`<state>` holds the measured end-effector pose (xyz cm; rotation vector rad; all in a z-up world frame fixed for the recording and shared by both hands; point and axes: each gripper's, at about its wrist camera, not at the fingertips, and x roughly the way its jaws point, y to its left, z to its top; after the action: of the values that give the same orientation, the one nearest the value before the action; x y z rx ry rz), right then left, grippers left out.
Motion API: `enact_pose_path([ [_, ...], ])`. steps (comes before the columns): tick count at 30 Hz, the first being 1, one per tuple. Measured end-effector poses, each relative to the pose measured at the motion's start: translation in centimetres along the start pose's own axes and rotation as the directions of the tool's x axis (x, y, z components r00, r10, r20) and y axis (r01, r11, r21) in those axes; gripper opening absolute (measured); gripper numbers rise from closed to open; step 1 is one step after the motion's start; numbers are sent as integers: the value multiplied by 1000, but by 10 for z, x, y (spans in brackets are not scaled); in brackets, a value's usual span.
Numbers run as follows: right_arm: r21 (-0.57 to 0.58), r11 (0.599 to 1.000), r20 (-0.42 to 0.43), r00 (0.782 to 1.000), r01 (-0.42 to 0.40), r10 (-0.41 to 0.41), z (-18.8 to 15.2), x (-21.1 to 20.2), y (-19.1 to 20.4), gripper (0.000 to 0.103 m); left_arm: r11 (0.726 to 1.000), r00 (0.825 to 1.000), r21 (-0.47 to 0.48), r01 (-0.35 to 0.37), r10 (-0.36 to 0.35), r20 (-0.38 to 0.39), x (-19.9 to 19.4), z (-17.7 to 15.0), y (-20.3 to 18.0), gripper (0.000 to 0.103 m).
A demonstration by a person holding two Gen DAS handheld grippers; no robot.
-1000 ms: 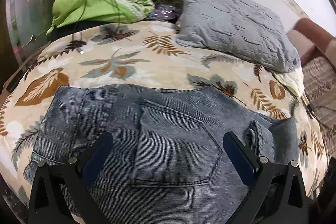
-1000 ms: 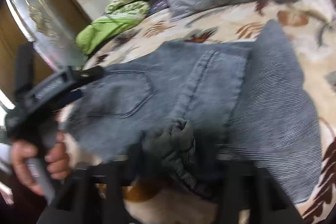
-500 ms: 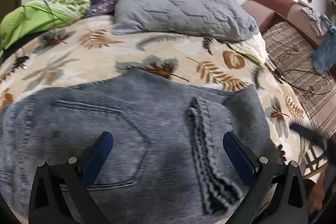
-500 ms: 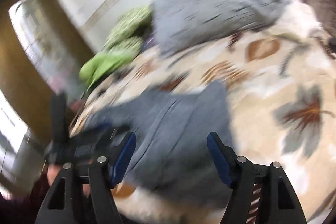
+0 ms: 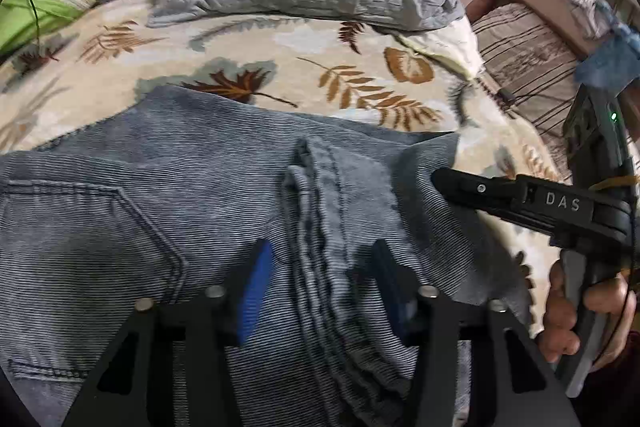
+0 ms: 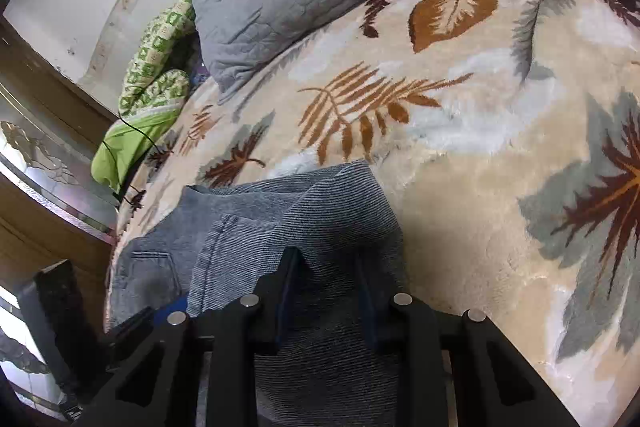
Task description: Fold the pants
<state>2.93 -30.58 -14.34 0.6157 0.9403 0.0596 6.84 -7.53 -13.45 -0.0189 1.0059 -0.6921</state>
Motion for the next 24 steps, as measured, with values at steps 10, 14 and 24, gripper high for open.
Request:
enact_pose_path([
  [10,31,998,39,998,-53,52,-3,-11,-7,31,972,986,-175,156,-163,-25,15,22,23,42],
  [14,23,999,38,998,-44,44,-3,-8,-6,30,969,986,-197,146,-158,-44,17,24,23,35],
  [24,96,984,189,974,-147,127,7,-37,-19,31,965,981,-178,190,-191,9,1,22,18,18],
])
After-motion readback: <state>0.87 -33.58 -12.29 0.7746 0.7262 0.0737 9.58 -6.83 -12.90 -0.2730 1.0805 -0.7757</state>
